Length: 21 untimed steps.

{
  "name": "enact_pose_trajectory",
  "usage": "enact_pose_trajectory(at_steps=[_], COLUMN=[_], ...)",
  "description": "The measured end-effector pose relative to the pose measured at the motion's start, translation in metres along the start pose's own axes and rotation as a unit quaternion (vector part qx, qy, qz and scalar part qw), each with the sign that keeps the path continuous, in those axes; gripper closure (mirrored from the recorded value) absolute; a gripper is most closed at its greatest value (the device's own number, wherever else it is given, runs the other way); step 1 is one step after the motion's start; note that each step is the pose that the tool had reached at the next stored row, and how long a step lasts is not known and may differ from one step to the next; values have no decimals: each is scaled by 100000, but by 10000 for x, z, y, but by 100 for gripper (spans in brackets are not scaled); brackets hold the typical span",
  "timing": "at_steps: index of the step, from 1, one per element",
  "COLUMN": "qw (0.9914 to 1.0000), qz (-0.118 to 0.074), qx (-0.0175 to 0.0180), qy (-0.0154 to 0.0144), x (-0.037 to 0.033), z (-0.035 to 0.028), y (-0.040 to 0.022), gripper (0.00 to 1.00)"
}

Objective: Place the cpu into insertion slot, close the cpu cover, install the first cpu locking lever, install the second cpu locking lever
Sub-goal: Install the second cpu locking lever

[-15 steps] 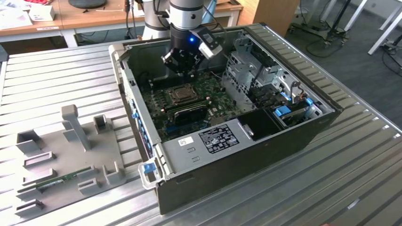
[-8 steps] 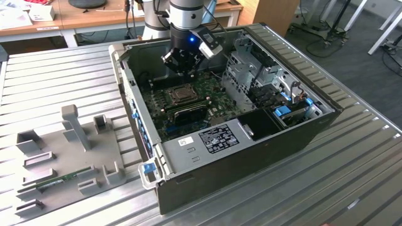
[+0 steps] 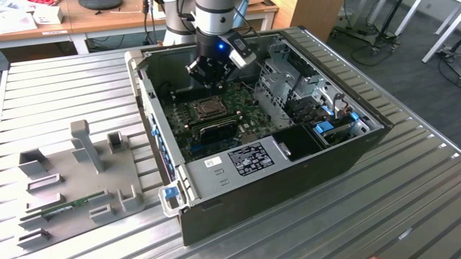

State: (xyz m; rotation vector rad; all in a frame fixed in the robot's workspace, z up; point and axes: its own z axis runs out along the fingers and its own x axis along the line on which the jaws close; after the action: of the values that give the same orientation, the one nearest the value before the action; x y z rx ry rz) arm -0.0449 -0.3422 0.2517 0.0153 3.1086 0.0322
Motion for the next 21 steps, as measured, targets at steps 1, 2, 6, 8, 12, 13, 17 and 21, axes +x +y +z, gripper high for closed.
enact_pose_trajectory(at_steps=[1, 2, 6, 8, 12, 13, 17, 21], qw=[100000, 100000, 100000, 100000, 100000, 100000, 100000, 100000], qz=[-2, 0, -1, 2, -1, 1, 2, -3], qx=[-5, -4, -3, -7, -3, 0, -4, 0], qy=[-2, -1, -1, -2, 1, 2, -4, 3], x=[0, 0, 0, 0, -1, 0, -1, -1], z=[0, 0, 0, 0, -1, -1, -6, -8], y=[-6, -10, -29, -35, -52, -52, -52, -57], gripper=[90, 90, 90, 90, 90, 90, 90, 90])
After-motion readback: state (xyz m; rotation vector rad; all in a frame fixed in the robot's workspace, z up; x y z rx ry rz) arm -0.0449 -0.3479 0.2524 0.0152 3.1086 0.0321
